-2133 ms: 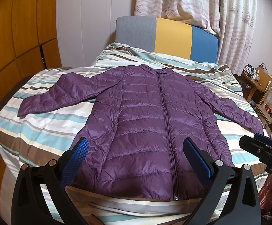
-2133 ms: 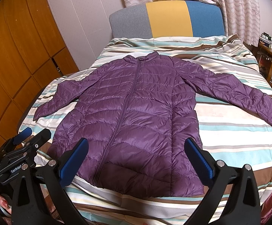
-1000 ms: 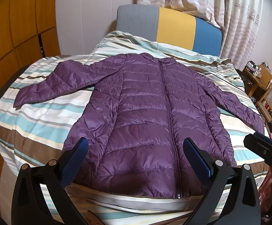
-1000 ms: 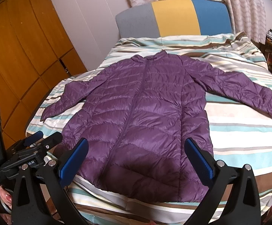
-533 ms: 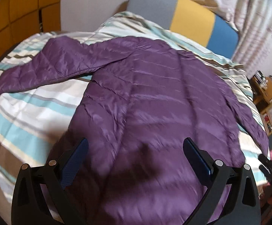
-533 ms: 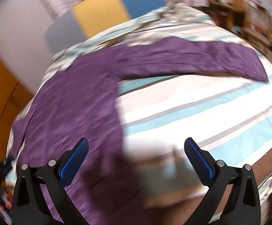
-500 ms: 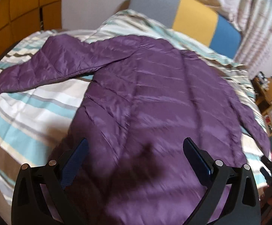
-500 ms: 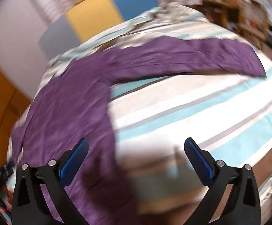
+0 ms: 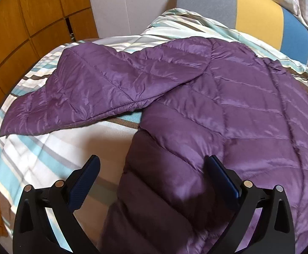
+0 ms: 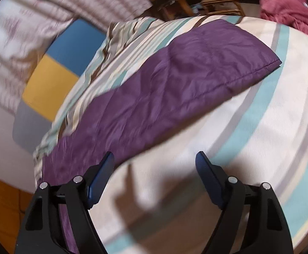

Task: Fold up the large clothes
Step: 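Grasp the sleeve cuff with the right tool and lift it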

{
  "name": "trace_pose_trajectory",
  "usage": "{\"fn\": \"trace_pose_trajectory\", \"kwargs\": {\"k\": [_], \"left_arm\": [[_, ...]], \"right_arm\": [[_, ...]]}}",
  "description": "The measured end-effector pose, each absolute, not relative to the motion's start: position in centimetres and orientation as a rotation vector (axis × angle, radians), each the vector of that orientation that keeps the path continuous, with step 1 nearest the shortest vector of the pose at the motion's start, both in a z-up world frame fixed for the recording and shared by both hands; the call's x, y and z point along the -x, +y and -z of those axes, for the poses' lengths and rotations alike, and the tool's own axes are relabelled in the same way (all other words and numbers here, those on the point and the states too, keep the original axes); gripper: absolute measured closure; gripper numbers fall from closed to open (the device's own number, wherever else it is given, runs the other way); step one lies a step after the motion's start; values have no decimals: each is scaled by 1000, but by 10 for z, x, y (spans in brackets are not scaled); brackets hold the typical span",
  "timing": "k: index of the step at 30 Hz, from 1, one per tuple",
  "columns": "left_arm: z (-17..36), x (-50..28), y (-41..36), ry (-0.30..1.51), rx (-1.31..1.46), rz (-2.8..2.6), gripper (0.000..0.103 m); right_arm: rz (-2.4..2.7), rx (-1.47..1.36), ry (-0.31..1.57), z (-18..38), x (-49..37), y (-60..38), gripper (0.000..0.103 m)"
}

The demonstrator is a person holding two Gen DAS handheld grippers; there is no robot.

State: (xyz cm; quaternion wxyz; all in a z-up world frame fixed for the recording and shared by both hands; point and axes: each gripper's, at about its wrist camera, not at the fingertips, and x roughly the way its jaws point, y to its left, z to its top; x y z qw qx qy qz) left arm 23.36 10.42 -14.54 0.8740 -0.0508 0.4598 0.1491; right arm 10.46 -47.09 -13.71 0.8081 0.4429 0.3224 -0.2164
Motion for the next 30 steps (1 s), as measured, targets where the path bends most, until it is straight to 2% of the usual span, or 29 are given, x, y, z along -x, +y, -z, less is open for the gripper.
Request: {"fn": "trace_pose_trajectory", "kwargs": {"k": [9, 11, 15, 19, 30], "left_arm": [[161, -233, 107, 920, 139, -290, 3], [162, -230, 108, 916, 154, -287, 3], [164, -230, 109, 916, 162, -283, 3], [165, -229, 106, 914, 150, -290, 3], [165, -232, 105, 916, 128, -301, 3]], "right_arm": [[572, -975, 616, 139, -127, -486, 27], [611, -996, 601, 139, -129, -491, 34], [685, -1050, 587, 143, -129, -508, 64], [697, -948, 613, 135, -136, -511, 79], [619, -393, 616, 90, -183, -424, 89]]}}
